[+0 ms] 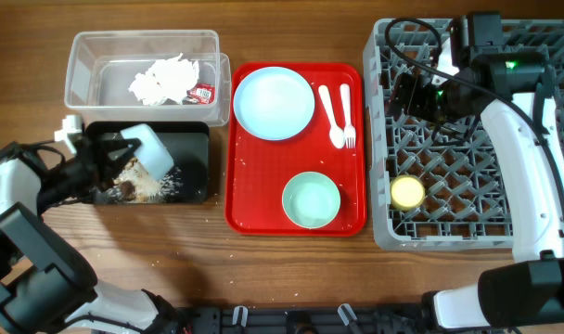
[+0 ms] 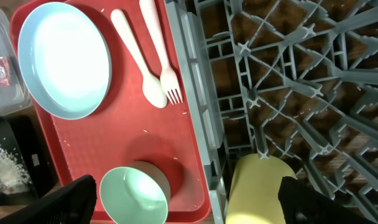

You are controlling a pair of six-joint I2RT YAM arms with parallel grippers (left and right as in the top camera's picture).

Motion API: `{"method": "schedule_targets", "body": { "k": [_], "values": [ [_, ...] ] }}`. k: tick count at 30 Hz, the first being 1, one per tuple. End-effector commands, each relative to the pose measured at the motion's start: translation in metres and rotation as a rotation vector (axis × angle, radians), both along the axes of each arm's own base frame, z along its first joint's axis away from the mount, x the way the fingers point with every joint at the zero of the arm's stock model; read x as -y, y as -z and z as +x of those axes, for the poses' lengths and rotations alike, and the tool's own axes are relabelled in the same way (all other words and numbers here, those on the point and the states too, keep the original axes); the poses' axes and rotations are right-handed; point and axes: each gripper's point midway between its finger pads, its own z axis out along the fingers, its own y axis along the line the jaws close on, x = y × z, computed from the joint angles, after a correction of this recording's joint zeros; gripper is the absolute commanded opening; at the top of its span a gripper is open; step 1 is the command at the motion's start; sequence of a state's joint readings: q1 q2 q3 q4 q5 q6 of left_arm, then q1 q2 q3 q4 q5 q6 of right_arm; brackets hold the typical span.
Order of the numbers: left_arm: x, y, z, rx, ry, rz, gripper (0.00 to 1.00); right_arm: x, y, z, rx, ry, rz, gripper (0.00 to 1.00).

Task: Sort waste into correct bins and load items into the dishwasher rack
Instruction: 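Tip the rice bowl over the black tray to dump the rice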

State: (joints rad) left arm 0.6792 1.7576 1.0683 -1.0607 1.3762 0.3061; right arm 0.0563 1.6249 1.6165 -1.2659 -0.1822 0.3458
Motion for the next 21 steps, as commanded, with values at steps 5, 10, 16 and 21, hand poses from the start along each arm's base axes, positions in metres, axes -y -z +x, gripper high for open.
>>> {"method": "schedule_targets", "body": {
  "k": [5,10,16,21],
  "values": [
    [-0.006,-0.035,0.006,0.09,-0.055,-0.181,0.04,-0.001,-0.013,0.0,0.043,-0.016,0.0,0.96],
    [-0.007,-0.035,0.007,-0.058,-0.072,-0.297,0.04,-0.001,-0.013,0.0,0.047,-0.027,-0.003,0.95],
    [-0.008,-0.034,0.009,-0.055,-0.071,-0.295,0.04,-0.001,-0.014,0.001,0.051,-0.033,-0.005,0.95],
    [0.012,-0.048,0.016,0.004,0.007,-0.243,0.04,-0.001,-0.013,0.001,0.05,-0.033,-0.005,0.95]
  ]
}}
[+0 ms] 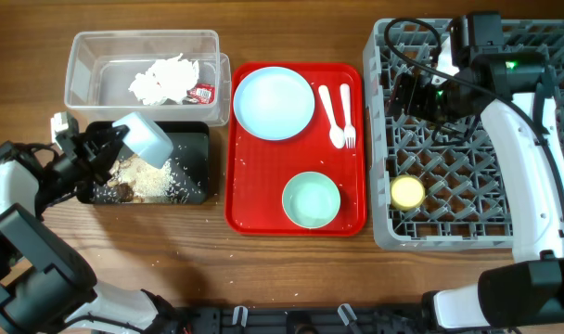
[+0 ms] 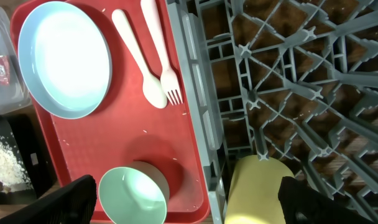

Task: Sort waste into correct bins and load items into the dishwasher rack
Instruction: 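Tip the rice bowl over the black tray to dump the rice, then set the emptied blue bowl back on the red tray with the left gripper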

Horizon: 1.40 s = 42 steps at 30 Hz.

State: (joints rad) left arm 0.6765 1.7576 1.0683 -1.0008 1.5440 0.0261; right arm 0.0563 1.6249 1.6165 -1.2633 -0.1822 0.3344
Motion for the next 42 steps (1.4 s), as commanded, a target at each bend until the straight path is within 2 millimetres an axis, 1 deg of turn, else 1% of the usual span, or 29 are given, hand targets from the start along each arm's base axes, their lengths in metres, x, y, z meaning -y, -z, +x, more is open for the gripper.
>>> {"method": "schedule_targets", "body": {
  "k": [1,2,3,5,7,10,11,13,14,18,22,25,26,27,30,31,32,35,36,37,39,40,42],
  "values": [
    [0.021,-0.029,0.008,0.134,0.072,0.058,0.04,-0.001,-0.013,0.0,0.044,-0.022,-0.001,0.95],
    [0.027,-0.036,0.009,0.179,0.092,0.094,0.04,-0.001,-0.013,-0.001,0.042,-0.022,-0.002,0.95],
    [0.034,-0.039,0.012,0.214,0.121,0.169,0.04,-0.001,-0.013,-0.001,0.039,-0.022,-0.002,0.96],
    [0.043,-0.038,0.014,0.222,0.156,0.266,0.04,-0.001,-0.012,-0.002,0.034,-0.024,-0.003,0.95],
    [0.049,-0.041,0.016,0.255,0.172,0.289,0.04,-0.001,-0.012,-0.003,0.035,-0.03,-0.005,0.96],
    [0.05,-0.041,0.016,0.253,0.176,0.288,0.04,-0.001,-0.012,-0.003,0.036,-0.044,-0.01,0.95],
    [0.05,-0.042,0.015,0.257,0.175,0.28,0.04,-0.001,-0.012,-0.003,0.035,-0.046,-0.01,0.96],
    [0.052,-0.056,0.014,0.256,0.173,0.176,0.04,-0.001,-0.012,-0.004,0.033,-0.047,-0.01,0.96],
    [0.052,-0.061,0.014,0.194,0.173,0.09,0.04,-0.001,-0.012,-0.004,0.033,-0.047,-0.01,0.96],
    [0.05,-0.061,0.014,0.026,0.167,-0.022,0.04,-0.001,-0.012,-0.004,0.033,-0.047,-0.011,0.96],
    [0.051,-0.062,0.014,0.017,0.169,-0.027,0.04,-0.001,-0.012,-0.004,0.034,-0.054,-0.013,0.96],
    [0.058,-0.068,0.015,0.065,0.19,0.005,0.04,-0.001,-0.012,-0.004,0.034,-0.054,-0.013,0.96],
    [0.063,-0.07,0.015,0.081,0.202,0.029,0.04,-0.001,-0.012,-0.004,0.034,-0.054,-0.012,0.96],
    [0.073,-0.07,0.014,0.091,0.221,0.085,0.04,-0.001,-0.012,-0.004,0.034,-0.054,-0.012,0.96],
    [0.11,-0.065,0.012,0.095,0.284,0.289,0.04,-0.001,-0.012,-0.004,0.034,-0.054,-0.012,0.96],
    [0.128,-0.062,0.01,0.108,0.316,0.366,0.04,-0.001,-0.012,-0.004,0.034,-0.053,-0.012,0.96],
    [0.15,-0.052,0.009,0.103,0.347,0.477,0.04,-0.001,-0.012,-0.004,0.034,-0.053,-0.011,0.96],
    [0.203,-0.016,0.003,0.095,0.442,0.754,0.04,-0.001,-0.012,-0.004,0.034,-0.053,-0.012,0.96],
    [0.215,-0.006,-0.001,0.092,0.469,0.82,0.04,-0.001,-0.012,-0.004,0.033,-0.053,-0.012,0.96],
    [0.229,0.009,-0.005,0.084,0.499,0.911,0.04,-0.001,-0.012,-0.004,0.031,-0.053,-0.012,0.96],
    [0.244,0.034,-0.011,0.07,0.535,1.056,0.04,-0.001,-0.012,-0.005,0.03,-0.054,-0.012,0.96],
    [0.251,0.049,-0.014,0.042,0.54,1.141,0.04,-0.001,-0.012,-0.005,0.03,-0.053,-0.012,0.96],
    [0.26,0.075,-0.018,0.017,0.558,1.274,0.04,-0.001,-0.012,-0.005,0.029,-0.052,-0.012,0.96]
  ]
}}
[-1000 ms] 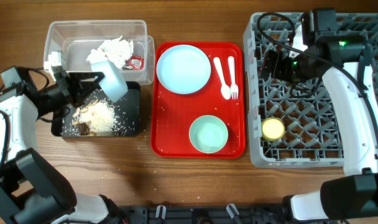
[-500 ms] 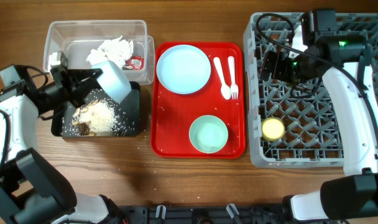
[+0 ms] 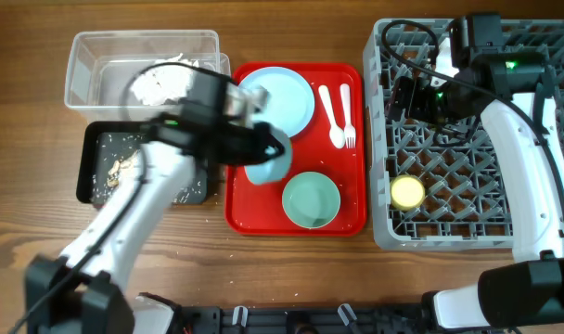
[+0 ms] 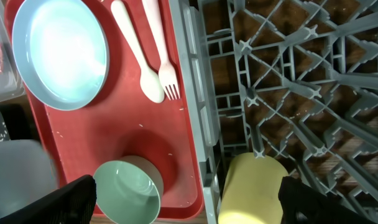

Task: Sort waste into correct bins and load items into the dishwasher rack
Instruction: 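Set the emptied blue bowl back on the red tray with the left gripper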

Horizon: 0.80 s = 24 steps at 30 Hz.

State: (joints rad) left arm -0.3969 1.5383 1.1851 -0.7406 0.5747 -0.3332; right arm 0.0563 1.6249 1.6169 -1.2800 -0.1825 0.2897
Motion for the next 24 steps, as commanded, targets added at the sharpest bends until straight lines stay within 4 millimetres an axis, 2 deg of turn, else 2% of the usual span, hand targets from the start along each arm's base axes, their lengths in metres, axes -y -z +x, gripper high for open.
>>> {"method": "schedule_targets", "body": {
  "k": [1,6,8,12,14,15,16,19,22,24],
  "values": [
    [-0.01,0.053,0.013,0.077,-0.071,0.362,0.04,-0.001,-0.013,-0.001,0.037,-0.01,0.002,0.96],
    [0.002,0.096,0.004,0.064,-0.012,0.508,0.04,-0.001,-0.013,-0.001,0.037,-0.011,0.001,0.96],
    [0.002,0.107,0.002,0.043,-0.002,0.528,0.04,-0.001,-0.013,-0.001,0.037,-0.011,0.002,0.96],
    [0.004,0.107,0.004,0.051,-0.004,0.522,0.24,-0.002,-0.013,-0.001,0.037,-0.013,0.005,0.96],
    [0.005,0.106,0.005,0.056,-0.006,0.518,0.4,-0.005,-0.013,-0.002,0.036,-0.019,0.021,0.96],
    [0.005,0.105,0.006,0.057,-0.006,0.517,0.44,-0.006,-0.013,-0.002,0.036,-0.02,0.025,0.96],
    [0.005,0.104,0.006,0.057,-0.006,0.517,0.49,-0.008,-0.013,-0.002,0.035,-0.026,0.035,0.96],
    [0.006,0.093,0.011,0.059,-0.013,0.514,0.55,-0.019,-0.014,-0.003,0.036,-0.053,0.046,0.96],
    [0.001,0.051,0.028,0.077,-0.054,0.496,0.58,-0.042,-0.013,-0.009,0.031,-0.121,0.054,0.96],
    [-0.004,0.032,0.035,0.084,-0.079,0.487,0.58,-0.056,-0.012,-0.013,0.026,-0.163,0.055,0.96]
  ]
}}
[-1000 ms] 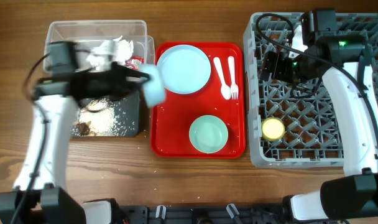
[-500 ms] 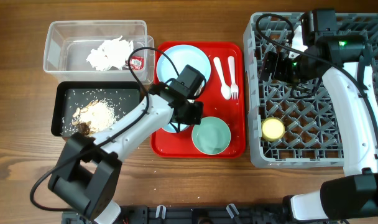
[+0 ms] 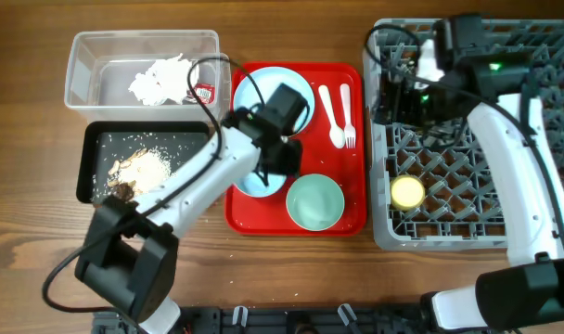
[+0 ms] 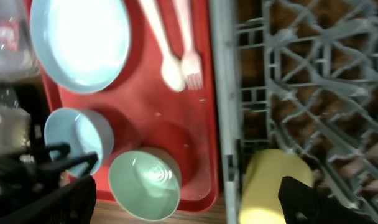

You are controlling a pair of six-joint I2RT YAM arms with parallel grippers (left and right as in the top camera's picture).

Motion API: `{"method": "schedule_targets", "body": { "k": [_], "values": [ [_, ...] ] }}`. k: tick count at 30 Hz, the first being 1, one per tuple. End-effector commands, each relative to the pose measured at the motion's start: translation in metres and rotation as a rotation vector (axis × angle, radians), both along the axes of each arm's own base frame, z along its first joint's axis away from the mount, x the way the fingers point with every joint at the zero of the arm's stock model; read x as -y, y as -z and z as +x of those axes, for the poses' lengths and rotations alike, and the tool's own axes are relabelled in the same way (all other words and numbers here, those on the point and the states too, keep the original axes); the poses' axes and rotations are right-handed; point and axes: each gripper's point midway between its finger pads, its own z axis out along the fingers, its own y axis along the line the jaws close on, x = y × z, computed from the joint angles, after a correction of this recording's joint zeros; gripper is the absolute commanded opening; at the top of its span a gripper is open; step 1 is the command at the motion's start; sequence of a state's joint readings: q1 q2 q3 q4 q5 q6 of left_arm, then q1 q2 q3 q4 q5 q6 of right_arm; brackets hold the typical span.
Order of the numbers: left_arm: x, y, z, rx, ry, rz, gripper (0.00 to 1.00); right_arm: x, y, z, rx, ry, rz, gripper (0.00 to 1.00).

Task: Sort waste into correct bins and load items into the dishwasher rack
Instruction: 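Set the emptied blue bowl back on the red tray with the left gripper, then grasp the mint bowl with the right gripper and lift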

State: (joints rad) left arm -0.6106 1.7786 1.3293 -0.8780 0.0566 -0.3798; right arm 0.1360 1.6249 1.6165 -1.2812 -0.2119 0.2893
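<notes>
A light blue cup (image 3: 252, 183) (image 4: 76, 135) stands on the red tray (image 3: 352, 172), at its left side, and my left gripper (image 3: 271, 165) is shut on its rim. On the same tray lie a light blue plate (image 4: 80, 43), a green bowl (image 3: 314, 201) (image 4: 145, 183) and a white spoon and fork (image 3: 336, 116). My right gripper (image 4: 188, 208) (image 3: 393, 97) hangs open and empty over the left edge of the grey dishwasher rack (image 3: 467, 167). A yellow cup (image 3: 407, 192) (image 4: 276, 186) lies in the rack.
A black bin (image 3: 89, 162) with food scraps sits left of the tray. Behind it is a clear bin (image 3: 78, 70) holding crumpled paper and a sauce packet. My left arm stretches across the black bin and the tray's left part.
My left gripper has gone lower and slightly right, and the light blue cup it held above the tray now rests on the tray's left side. My right arm has shifted a little to the left.
First my left gripper held the cup tipped over the black bin, with scraps in the bin. Then it held the cup higher over the bin's left part. Later the cup was above the red tray, and now it stands on the tray. The right gripper stayed open over the rack.
</notes>
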Motion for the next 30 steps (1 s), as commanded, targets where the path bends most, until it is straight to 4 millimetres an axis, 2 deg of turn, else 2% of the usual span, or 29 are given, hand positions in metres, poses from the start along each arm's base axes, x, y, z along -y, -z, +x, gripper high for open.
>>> {"method": "schedule_targets", "body": {
  "k": [1,4,5,8,12,15,17,21,30],
  "values": [
    [-0.009,-0.054,0.031,0.088,-0.059,-0.053,0.59,-0.035,-0.01,-0.01,0.024,-0.103,0.028,0.96],
    [-0.028,-0.075,0.038,0.079,-0.154,-0.099,0.59,-0.059,-0.002,-0.019,-0.003,-0.173,0.024,0.95],
    [-0.04,-0.081,0.04,0.069,-0.205,-0.125,0.59,-0.066,0.004,-0.024,-0.018,-0.194,0.018,0.95],
    [-0.068,-0.09,0.045,0.038,-0.304,-0.182,0.6,-0.075,0.024,-0.037,-0.063,-0.232,0.007,0.95],
    [-0.109,-0.091,0.055,0.013,-0.422,-0.212,0.67,-0.084,0.053,-0.053,-0.117,-0.267,-0.007,0.94],
    [-0.129,-0.091,0.06,0.014,-0.478,-0.216,0.72,-0.09,0.077,-0.065,-0.146,-0.3,-0.018,0.91],
    [-0.135,-0.091,0.062,0.016,-0.494,-0.216,0.74,-0.093,0.091,-0.069,-0.147,-0.318,-0.02,0.88],
    [-0.139,-0.091,0.063,0.017,-0.504,-0.216,0.76,-0.094,0.119,-0.074,-0.142,-0.325,-0.02,0.75],
    [-0.139,-0.09,0.063,0.016,-0.503,-0.215,0.77,-0.09,0.149,-0.072,-0.103,-0.319,-0.032,0.65]
  ]
}}
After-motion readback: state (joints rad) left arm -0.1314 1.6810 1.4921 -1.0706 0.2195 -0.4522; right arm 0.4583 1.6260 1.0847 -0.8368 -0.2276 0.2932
